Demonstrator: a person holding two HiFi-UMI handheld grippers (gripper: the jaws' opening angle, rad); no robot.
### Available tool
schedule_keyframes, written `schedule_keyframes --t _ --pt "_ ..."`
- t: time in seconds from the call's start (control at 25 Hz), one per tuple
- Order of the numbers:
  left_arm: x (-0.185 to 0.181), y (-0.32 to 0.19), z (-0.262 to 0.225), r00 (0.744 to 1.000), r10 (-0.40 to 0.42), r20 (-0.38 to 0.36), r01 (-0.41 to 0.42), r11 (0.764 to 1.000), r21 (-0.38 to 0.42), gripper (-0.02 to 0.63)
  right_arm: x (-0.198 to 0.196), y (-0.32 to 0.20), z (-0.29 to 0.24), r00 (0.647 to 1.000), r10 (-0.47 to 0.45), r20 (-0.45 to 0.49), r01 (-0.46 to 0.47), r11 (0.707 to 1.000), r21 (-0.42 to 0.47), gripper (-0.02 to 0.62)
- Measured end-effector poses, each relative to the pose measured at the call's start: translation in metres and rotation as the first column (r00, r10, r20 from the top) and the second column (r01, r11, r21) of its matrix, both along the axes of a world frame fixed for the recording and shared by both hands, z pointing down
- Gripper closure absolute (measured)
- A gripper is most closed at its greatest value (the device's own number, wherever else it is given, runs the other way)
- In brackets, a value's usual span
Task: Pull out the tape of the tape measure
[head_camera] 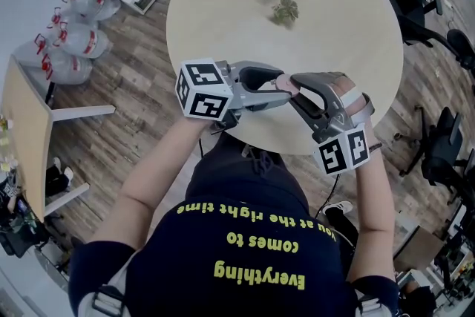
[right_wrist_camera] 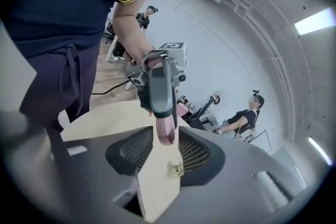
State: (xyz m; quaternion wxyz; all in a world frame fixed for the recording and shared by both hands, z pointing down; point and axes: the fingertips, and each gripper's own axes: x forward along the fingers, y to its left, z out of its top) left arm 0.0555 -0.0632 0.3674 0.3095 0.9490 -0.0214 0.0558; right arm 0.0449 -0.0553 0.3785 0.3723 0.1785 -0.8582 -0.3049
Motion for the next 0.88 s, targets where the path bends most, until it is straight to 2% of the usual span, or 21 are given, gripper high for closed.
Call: schedule_keyframes --t 0.28,0.88 --pt "0.001 -0.003 0.000 1.000 0.005 0.007 -0.005 0.999 -0.043 0.388 -0.003 -0.003 -0.004 0.999 -0.014 -0.033 0.018 0.994 0.106 0.462" --pt "0.008 -0.012 0.004 1.000 0.009 0.021 -0.007 0.997 -0.078 0.388 0.003 -0.009 0.002 0.997 -0.015 -0.077 0.027 0.987 0.159 0.503"
